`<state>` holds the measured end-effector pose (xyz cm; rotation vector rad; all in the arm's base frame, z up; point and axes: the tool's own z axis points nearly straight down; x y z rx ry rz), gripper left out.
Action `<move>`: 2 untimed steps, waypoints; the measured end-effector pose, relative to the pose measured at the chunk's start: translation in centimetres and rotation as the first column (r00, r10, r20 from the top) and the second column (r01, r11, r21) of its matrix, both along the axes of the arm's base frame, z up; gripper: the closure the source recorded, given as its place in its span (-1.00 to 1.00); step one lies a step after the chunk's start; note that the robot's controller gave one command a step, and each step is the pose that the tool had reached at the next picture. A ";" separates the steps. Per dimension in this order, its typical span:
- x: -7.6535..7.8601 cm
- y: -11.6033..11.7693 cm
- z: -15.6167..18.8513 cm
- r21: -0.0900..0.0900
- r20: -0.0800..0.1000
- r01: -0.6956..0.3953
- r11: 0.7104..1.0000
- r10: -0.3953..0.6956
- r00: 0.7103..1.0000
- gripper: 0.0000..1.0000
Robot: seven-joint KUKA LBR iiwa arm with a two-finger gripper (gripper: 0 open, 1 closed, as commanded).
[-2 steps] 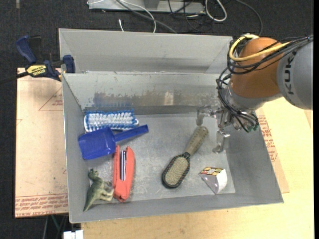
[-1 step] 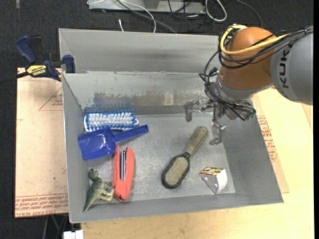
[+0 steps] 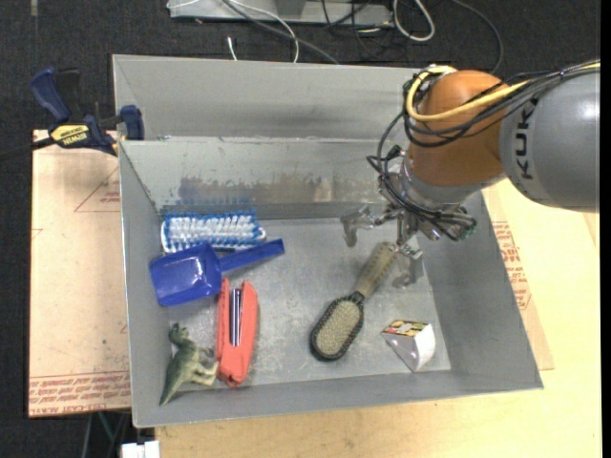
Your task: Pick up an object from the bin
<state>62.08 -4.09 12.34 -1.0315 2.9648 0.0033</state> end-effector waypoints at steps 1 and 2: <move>0.5 -0.9 -5.5 -0.003 0.009 -0.282 0.960 0.282 0.959 -1.00; 0.3 -1.4 -5.3 0.000 0.006 -0.314 0.949 0.314 0.949 1.00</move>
Offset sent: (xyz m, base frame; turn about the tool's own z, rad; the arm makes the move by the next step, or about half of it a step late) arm 0.0018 -0.0145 -0.0534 -0.3254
